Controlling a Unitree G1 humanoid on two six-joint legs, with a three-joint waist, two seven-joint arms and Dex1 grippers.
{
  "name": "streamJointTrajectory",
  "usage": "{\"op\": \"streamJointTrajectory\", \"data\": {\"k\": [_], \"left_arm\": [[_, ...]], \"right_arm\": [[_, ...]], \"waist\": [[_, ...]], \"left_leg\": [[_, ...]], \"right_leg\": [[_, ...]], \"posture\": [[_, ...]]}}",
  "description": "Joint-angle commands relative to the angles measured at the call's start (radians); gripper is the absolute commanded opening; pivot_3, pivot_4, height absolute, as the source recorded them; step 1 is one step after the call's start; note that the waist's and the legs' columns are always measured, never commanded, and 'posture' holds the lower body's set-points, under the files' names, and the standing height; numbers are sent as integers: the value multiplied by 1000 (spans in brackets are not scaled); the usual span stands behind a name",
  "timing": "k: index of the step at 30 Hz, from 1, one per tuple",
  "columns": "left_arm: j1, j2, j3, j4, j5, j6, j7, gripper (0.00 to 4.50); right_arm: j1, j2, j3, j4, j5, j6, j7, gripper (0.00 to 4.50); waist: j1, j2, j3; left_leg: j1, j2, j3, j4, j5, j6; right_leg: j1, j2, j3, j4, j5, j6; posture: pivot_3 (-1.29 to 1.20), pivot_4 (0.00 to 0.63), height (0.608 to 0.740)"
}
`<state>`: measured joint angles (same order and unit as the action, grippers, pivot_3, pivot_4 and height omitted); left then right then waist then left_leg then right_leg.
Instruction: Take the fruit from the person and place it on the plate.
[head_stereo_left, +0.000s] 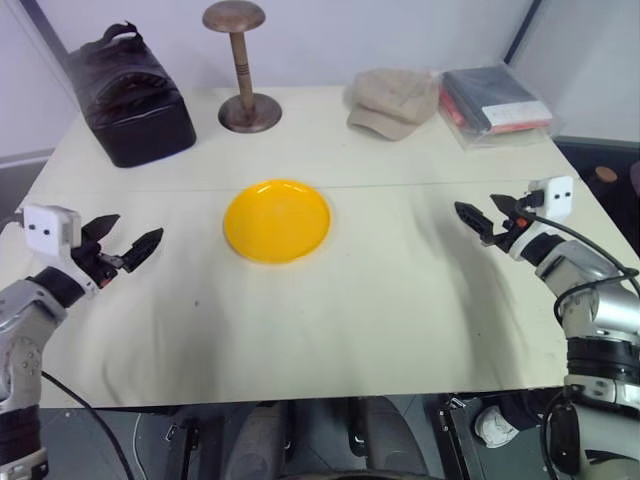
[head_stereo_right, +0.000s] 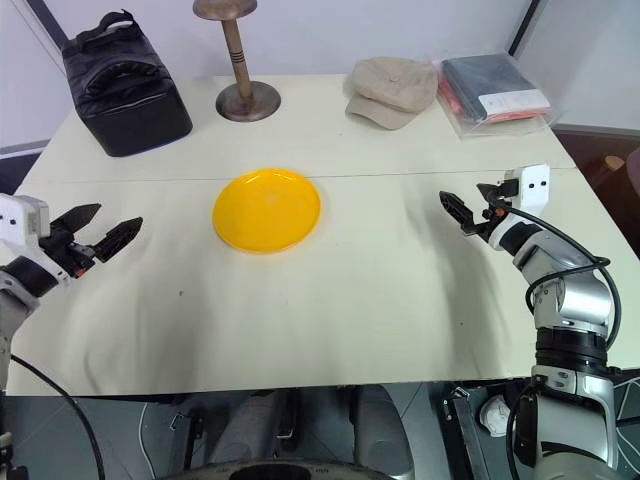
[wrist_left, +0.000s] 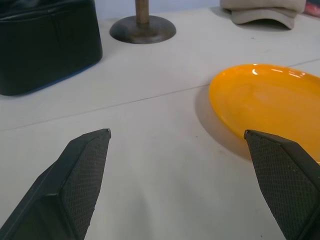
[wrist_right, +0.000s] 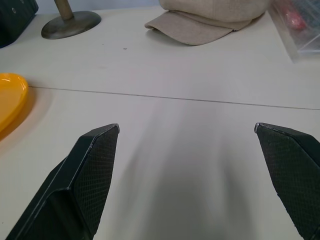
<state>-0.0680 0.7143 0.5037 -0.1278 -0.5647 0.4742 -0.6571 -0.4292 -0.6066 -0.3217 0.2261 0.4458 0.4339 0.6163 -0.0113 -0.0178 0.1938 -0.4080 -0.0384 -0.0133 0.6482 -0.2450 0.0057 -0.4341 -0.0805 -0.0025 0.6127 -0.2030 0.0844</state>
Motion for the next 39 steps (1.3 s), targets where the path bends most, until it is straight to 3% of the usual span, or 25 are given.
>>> {"op": "streamJointTrajectory", "data": {"k": [1,33,36,39], "left_arm": [[-7,10,16,-11,7,-23,-2,4500],[-37,8,-2,10,26,-49,4,4500],[-57,22,-14,9,21,-54,-20,4500],[-96,66,-27,-51,-80,7,-141,4500]], "right_arm": [[0,-3,-22,-42,10,-12,-4,4437],[-2,-2,-20,-30,1,-33,-23,4437],[3,-4,-20,-40,4,-23,-21,4437],[16,-17,-22,-76,24,18,-9,4437]], "waist": [[0,0,0],[0,0,0],[0,0,0],[3,0,0]], "left_leg": [[0,0,0,0,0,0],[0,0,0,0,0,0],[0,0,0,0,0,0],[0,0,0,0,0,0]], "right_leg": [[0,0,0,0,0,0],[0,0,0,0,0,0],[0,0,0,0,0,0],[0,0,0,0,0,0]], "posture": [[0,150,740],[0,150,740],[0,150,740],[0,150,740]]}}
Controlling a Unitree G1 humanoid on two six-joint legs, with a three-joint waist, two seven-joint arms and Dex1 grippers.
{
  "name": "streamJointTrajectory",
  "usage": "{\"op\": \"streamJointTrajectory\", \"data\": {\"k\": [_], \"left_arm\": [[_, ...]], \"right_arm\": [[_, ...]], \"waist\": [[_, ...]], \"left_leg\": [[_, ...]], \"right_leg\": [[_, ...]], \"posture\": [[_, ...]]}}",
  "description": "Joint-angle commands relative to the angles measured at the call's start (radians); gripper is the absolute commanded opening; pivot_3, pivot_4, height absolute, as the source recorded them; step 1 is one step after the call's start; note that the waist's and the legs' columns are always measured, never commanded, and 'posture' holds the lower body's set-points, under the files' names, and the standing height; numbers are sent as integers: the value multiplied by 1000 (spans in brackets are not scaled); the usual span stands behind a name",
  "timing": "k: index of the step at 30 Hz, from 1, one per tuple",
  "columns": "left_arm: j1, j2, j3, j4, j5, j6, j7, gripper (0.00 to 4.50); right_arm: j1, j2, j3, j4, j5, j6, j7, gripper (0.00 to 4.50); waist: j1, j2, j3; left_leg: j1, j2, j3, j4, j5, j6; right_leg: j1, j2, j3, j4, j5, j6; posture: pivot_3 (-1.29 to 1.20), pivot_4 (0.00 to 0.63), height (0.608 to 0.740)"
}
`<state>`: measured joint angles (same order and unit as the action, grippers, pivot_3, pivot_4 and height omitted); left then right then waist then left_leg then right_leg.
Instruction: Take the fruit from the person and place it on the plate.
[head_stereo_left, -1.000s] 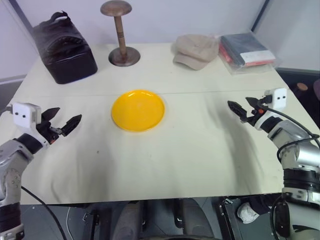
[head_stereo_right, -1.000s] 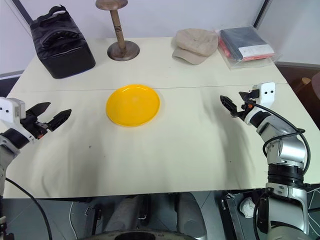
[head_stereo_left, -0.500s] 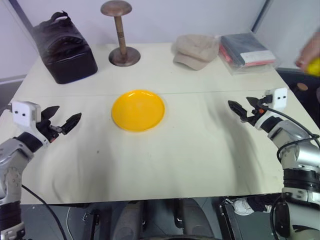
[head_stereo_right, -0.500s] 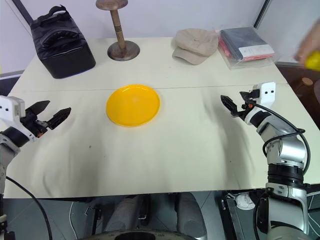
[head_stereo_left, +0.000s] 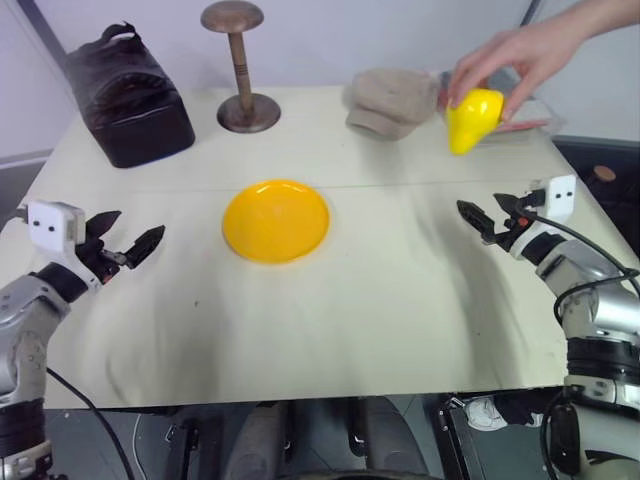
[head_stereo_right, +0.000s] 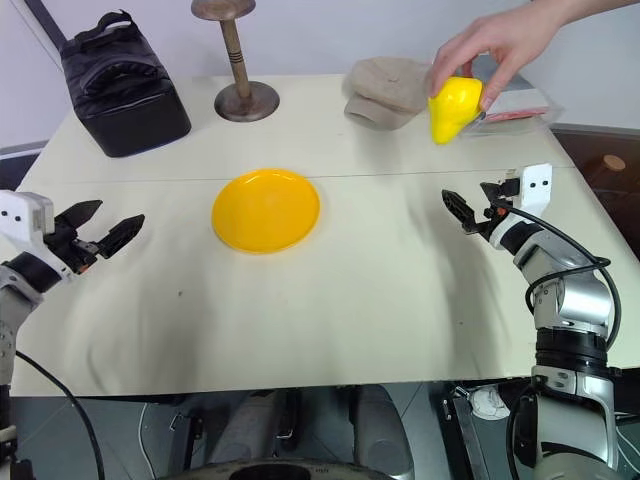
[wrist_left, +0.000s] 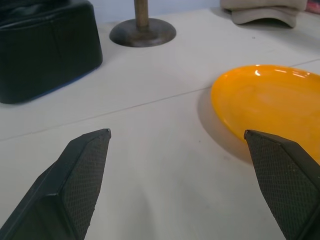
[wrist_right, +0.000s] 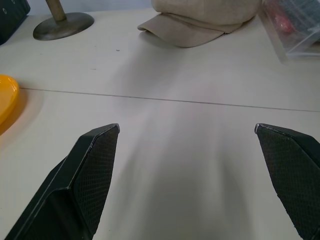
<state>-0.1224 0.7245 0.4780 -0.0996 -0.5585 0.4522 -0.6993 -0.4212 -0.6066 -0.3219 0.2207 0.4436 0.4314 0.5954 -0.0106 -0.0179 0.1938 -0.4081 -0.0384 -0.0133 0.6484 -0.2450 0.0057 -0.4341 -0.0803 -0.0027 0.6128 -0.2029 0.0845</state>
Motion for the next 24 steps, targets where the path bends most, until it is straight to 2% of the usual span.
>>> {"op": "streamJointTrajectory", "data": {"k": [1,6,9,16,24], "left_arm": [[-58,73,-9,-101,-129,57,-141,4500],[-183,128,-40,-137,-312,199,-259,4500],[-246,145,-59,-129,-359,248,-289,4500],[-326,126,-118,-71,-309,227,-299,4500],[-328,96,-135,-65,-287,208,-292,4500]], "right_arm": [[16,-24,-22,-92,39,42,23,4437],[24,-43,-62,-193,125,151,41,4437],[25,-55,-84,-238,153,192,25,4437],[-5,-82,-83,-312,195,253,33,4437],[-133,-77,-21,-174,162,224,86,4437]], "waist": [[3,0,0],[0,0,0],[-4,0,0],[-3,0,0],[-2,0,0]], "left_leg": [[0,0,0,0,0,0],[0,0,0,0,0,0],[0,0,0,0,0,0],[0,0,1,1,0,0],[0,0,1,1,0,0]], "right_leg": [[0,0,0,0,0,0],[0,0,0,0,0,0],[0,2,-1,0,0,0],[0,4,-1,1,0,1],[0,5,-1,1,1,3]], "posture": [[0,150,740],[0,150,740],[0,150,740],[0,150,740],[0,150,740]]}}
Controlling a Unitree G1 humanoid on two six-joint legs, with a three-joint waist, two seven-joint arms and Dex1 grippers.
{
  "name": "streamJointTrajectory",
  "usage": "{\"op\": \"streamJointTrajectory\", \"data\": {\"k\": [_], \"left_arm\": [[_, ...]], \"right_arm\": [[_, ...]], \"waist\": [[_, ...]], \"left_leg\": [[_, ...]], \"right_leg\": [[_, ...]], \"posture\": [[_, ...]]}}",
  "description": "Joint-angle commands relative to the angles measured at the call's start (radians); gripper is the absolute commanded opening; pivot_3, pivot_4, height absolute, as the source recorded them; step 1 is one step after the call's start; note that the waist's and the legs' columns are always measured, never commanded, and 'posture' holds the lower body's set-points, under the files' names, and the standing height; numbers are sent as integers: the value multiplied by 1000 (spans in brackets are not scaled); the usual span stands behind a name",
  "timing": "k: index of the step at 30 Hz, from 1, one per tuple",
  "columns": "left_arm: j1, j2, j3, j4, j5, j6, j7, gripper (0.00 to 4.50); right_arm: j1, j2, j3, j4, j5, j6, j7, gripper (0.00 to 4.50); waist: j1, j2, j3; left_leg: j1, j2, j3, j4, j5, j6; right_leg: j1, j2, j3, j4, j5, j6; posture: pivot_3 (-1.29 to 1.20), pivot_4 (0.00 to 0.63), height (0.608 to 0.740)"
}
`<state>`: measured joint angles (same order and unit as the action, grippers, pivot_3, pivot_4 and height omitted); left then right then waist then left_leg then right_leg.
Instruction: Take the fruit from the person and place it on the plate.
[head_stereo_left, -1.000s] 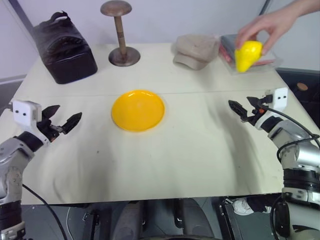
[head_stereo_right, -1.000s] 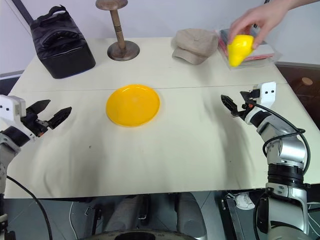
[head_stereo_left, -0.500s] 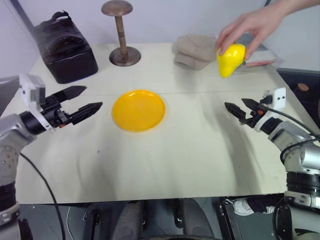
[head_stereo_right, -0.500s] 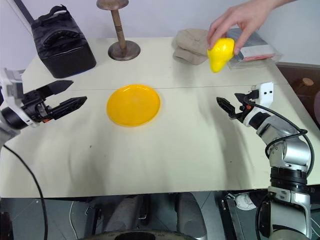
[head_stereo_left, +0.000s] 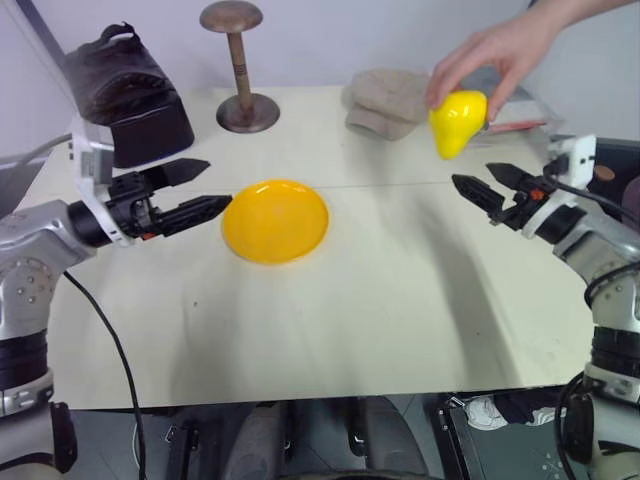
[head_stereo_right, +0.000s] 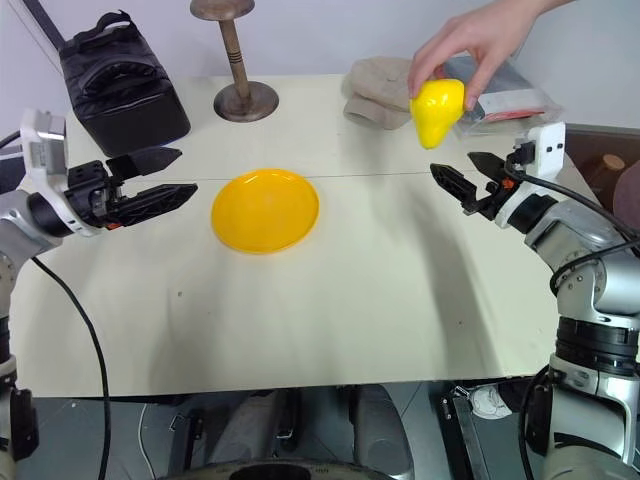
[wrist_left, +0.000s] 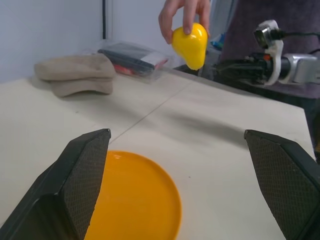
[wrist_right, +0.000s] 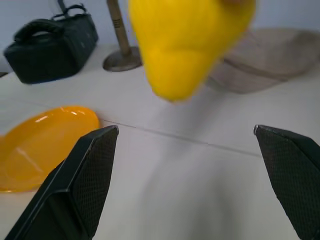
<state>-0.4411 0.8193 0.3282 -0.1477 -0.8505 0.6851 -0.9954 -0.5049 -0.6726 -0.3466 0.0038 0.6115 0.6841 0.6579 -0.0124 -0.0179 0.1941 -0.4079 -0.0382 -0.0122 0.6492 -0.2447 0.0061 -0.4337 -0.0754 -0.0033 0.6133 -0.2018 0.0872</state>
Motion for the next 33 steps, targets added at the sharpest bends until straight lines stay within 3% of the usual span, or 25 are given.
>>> {"op": "streamJointTrajectory", "data": {"k": [1,14,26,29,33], "left_arm": [[-3,-2,17,-21,7,-26,7,4500],[119,-22,89,-117,-10,-29,88,4500],[155,-32,91,-146,-7,-40,111,4500],[152,-36,87,-142,-2,-45,113,4500],[151,-38,84,-139,1,-49,115,4500]], "right_arm": [[-70,-9,14,70,-13,-37,31,4437],[-271,37,101,383,-106,-177,120,4437],[-340,53,103,456,-130,-211,143,4437],[-341,55,96,459,-131,-218,137,3615],[-341,58,86,458,-132,-226,129,1860]], "waist": [[0,0,0],[-1,0,0],[-1,0,0],[-1,0,0],[-1,0,0]], "left_leg": [[0,0,0,0,0,0],[0,0,1,0,0,0],[0,0,0,0,0,0],[0,0,0,0,0,0],[0,0,0,0,0,0]], "right_leg": [[0,0,0,0,0,0],[0,-2,0,0,0,1],[0,-3,0,0,0,0],[0,-2,0,0,0,0],[0,-2,0,0,0,0]], "posture": [[0,150,740],[0,150,740],[0,150,740],[0,150,740],[0,150,740]]}}
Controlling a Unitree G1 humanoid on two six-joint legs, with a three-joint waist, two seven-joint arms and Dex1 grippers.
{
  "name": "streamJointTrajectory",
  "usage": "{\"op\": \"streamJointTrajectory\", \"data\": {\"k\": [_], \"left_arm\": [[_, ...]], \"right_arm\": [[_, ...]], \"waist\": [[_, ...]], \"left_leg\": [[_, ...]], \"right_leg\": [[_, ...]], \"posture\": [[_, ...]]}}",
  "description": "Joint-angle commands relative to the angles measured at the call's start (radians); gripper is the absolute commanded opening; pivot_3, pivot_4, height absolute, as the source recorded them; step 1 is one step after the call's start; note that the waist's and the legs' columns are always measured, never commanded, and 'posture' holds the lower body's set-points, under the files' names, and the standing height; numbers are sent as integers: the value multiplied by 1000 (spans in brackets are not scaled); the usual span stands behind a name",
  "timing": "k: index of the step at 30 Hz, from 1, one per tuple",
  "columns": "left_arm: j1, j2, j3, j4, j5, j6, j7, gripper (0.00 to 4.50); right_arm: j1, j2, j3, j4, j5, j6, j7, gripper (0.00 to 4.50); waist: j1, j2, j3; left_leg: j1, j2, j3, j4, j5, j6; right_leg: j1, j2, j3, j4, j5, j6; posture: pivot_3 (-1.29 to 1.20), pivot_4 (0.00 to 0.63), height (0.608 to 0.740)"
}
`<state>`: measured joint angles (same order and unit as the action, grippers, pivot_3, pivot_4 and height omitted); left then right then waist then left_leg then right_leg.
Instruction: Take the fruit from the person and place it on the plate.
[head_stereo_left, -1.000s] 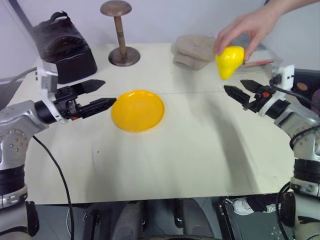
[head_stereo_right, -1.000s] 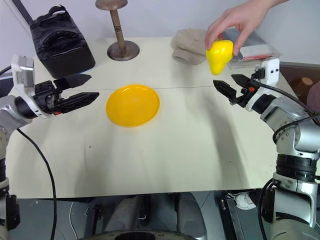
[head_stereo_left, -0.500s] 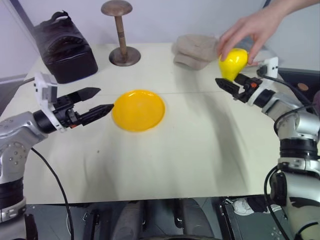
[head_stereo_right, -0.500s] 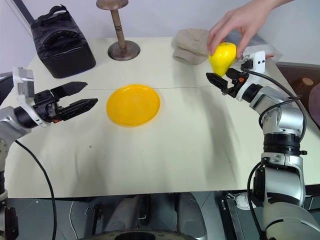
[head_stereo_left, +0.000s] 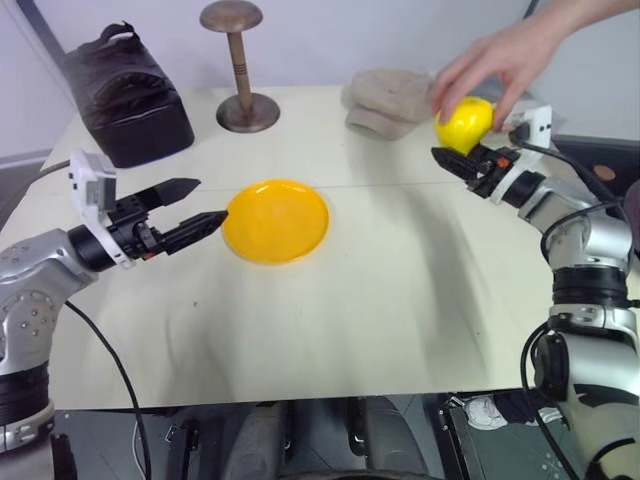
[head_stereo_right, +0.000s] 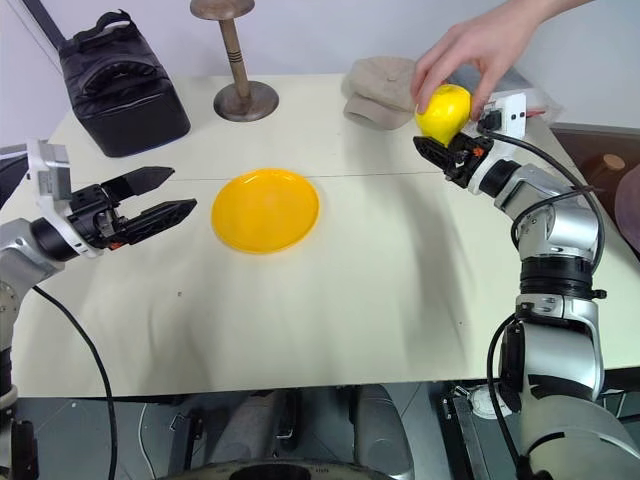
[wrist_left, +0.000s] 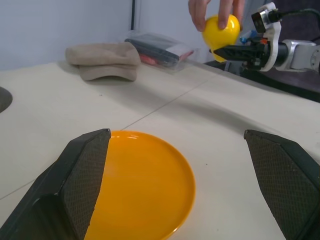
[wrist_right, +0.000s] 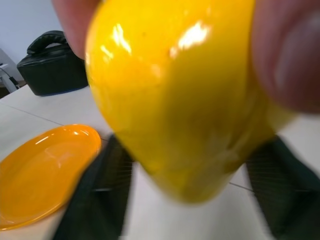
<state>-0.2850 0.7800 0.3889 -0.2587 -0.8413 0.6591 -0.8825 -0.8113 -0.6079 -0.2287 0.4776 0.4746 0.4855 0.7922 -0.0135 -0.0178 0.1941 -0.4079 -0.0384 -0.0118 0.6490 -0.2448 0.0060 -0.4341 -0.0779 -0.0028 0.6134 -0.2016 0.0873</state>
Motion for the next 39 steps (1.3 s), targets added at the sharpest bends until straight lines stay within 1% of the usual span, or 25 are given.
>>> {"op": "streamJointTrajectory", "data": {"k": [1,9,12,15,16,19,20,24,29,33,38,39], "left_arm": [[-5,1,23,-28,-9,-23,3,4500],[-2,3,24,-28,-6,-24,8,4500],[12,15,37,-22,-3,-19,8,4500],[58,31,50,-18,24,-27,13,4500],[68,33,52,-18,30,-30,15,4500],[144,26,66,-9,96,-68,44,4500],[167,20,68,-5,120,-82,58,4500],[214,-19,77,10,179,-127,131,4500],[234,-69,93,7,218,-164,205,4500],[257,-85,99,-21,209,-160,216,4500],[268,-86,103,-46,192,-146,215,4500],[268,-85,103,-48,189,-144,215,4500]], "right_arm": [[-34,-6,-33,-17,5,-28,-8,1759],[-27,-5,-31,-38,12,-13,-14,1755],[2,16,10,-124,29,36,8,1755],[33,95,67,-242,49,89,-8,1755],[38,111,74,-266,52,102,-15,1755],[35,218,135,-295,36,103,-51,1755],[32,252,159,-287,18,91,-66,1755],[20,335,237,-224,-56,38,-89,1755],[4,400,305,-130,-119,-16,-72,1755],[-24,441,328,-38,-163,-66,-70,1755],[-61,466,322,65,-199,-117,-70,1755],[-69,470,315,82,-202,-125,-75,2777]], "waist": [[0,0,0],[0,0,0],[0,0,0],[-12,0,0],[-15,0,0],[-13,0,0],[-11,0,0],[1,0,0],[1,0,0],[-5,0,0],[-7,0,0],[-7,0,0]], "left_leg": [[0,0,0,0,0,0],[0,0,0,0,0,0],[0,0,0,0,0,0],[0,1,0,-1,0,0],[1,1,0,-1,0,0],[1,1,-1,-1,0,0],[1,1,0,-1,0,0],[0,1,-1,-1,0,0],[-1,-1,-1,-1,0,-1],[-1,-1,-1,-3,0,-1],[-1,0,-1,-3,0,-1],[-1,0,-1,-3,0,-1]], "right_leg": [[0,0,0,0,0,0],[0,0,0,0,0,0],[0,0,0,0,0,0],[-1,0,0,0,0,0],[0,1,0,1,0,0],[-2,1,0,2,0,1],[-2,0,0,2,0,1],[-3,-1,0,2,0,0],[-3,-3,0,1,-1,-2],[-4,-3,0,2,0,-1],[-5,-3,0,2,0,-1],[-5,-2,0,2,0,-1]], "posture": [[0,150,740],[0,150,740],[0,150,740],[0,150,740],[0,150,740],[0,150,740],[0,150,740],[0,150,740],[0,150,740],[0,150,740],[0,150,740],[0,150,740]]}}
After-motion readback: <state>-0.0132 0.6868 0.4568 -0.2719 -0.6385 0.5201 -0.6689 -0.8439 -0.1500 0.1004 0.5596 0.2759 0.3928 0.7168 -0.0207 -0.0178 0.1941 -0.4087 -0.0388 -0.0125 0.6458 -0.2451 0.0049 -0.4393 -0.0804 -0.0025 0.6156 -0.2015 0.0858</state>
